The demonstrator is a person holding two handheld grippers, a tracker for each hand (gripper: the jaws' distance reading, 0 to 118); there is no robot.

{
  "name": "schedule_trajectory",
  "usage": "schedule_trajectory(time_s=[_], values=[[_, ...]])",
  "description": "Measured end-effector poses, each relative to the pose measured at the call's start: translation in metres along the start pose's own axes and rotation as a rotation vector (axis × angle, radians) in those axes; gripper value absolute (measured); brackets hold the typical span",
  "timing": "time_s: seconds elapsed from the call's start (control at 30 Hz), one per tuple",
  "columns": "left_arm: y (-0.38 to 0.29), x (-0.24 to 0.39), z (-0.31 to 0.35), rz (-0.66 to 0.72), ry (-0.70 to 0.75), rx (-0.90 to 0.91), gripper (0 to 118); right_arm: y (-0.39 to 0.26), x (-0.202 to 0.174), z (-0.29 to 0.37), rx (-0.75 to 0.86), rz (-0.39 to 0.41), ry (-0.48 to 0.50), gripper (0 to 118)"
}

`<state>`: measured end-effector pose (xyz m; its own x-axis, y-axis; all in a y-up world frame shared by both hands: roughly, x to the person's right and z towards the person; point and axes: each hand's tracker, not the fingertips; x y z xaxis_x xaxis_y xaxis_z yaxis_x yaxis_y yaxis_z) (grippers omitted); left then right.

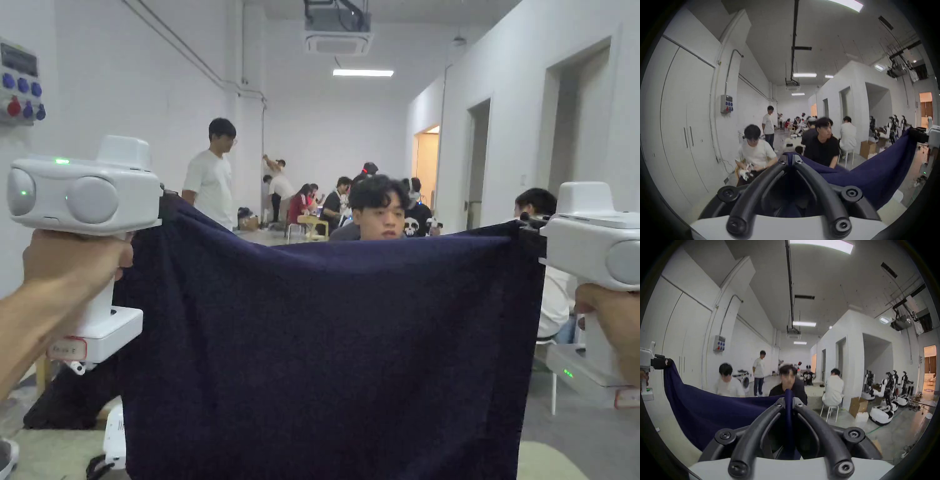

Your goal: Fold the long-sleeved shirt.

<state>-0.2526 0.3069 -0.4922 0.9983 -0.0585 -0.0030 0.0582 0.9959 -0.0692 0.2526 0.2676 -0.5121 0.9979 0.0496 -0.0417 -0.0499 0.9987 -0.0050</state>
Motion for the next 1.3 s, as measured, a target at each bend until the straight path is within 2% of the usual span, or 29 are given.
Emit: schedule_trajectory(time_s=[0.07, 0.3, 0.33, 0.37, 0.43, 0.5, 0.57, 0.6, 0.63, 0.7, 0.77, 0.8, 0.83, 0.9, 0.97, 1.03, 1.13, 1.3], values=[[-0.035, 0.004, 0.01, 0.042, -0.021, -0.041, 5, -0.042, 0.004, 0.012, -0.074, 0.009, 0.005, 5], [-0.149, 0.022, 0.082, -0.002, -0.073, -0.174, 5, -0.162, 0.026, 0.075, -0.227, -0.067, 0.037, 5], [-0.17, 0.023, 0.097, 0.038, -0.074, -0.178, 5, -0.176, 0.025, 0.09, -0.242, -0.052, 0.035, 5], [-0.187, 0.025, 0.11, 0.021, -0.084, -0.217, 5, -0.189, 0.025, 0.103, -0.257, -0.05, 0.046, 5], [-0.225, 0.027, 0.147, 0.03, -0.085, -0.232, 5, -0.218, 0.023, 0.132, -0.322, 0.008, 0.061, 5], [-0.264, 0.03, 0.182, 0.031, -0.121, -0.32, 5, -0.243, 0.015, 0.171, -0.384, 0.033, 0.075, 5], [-0.303, 0.032, 0.221, 0.053, -0.155, -0.357, 5, -0.273, 0.014, 0.206, -0.426, 0.013, 0.104, 5], [-0.321, 0.032, 0.241, 0.044, -0.169, -0.399, 5, -0.289, 0.012, 0.225, -0.46, 0.036, 0.109, 5], [-0.341, 0.033, 0.263, 0.092, -0.15, -0.402, 5, -0.305, 0.01, 0.246, -0.497, 0.057, 0.12, 5], [-0.372, 0.032, 0.297, 0.063, -0.203, -0.488, 5, -0.335, 0.007, 0.285, -0.567, 0.085, 0.13, 5], [-0.404, 0.033, 0.329, 0.067, -0.201, -0.566, 5, -0.37, 0.006, 0.323, -0.632, 0.048, 0.175, 5], [-0.417, 0.034, 0.342, 0.025, -0.215, -0.622, 5, -0.384, 0.005, 0.338, -0.676, 0.043, 0.178, 5], [-0.431, 0.032, 0.353, 0.02, -0.19, -0.645, 5, -0.398, 0.002, 0.353, -0.729, 0.048, 0.169, 5], [-0.458, 0.027, 0.377, 0.015, -0.235, -0.754, 5, -0.425, -0.002, 0.38, -0.794, 0.053, 0.169, 5], [-0.488, 0.022, 0.39, -0.004, -0.207, -0.832, 5, -0.449, -0.008, 0.398, -0.881, 0.045, 0.196, 5], [-0.512, 0.022, 0.402, -0.021, -0.213, -0.908, 5, -0.476, -0.014, 0.406, -0.971, 0.091, 0.2, 5], [-0.542, 0.025, 0.407, -0.075, -0.227, -1.006, 5, -0.503, -0.02, 0.408, -1.1, 0.099, 0.186, 5], [-0.558, 0.023, 0.389, -0.091, -0.192, -1.081, 5, -0.509, -0.029, 0.399, -1.216, 0.127, 0.207, 5]])
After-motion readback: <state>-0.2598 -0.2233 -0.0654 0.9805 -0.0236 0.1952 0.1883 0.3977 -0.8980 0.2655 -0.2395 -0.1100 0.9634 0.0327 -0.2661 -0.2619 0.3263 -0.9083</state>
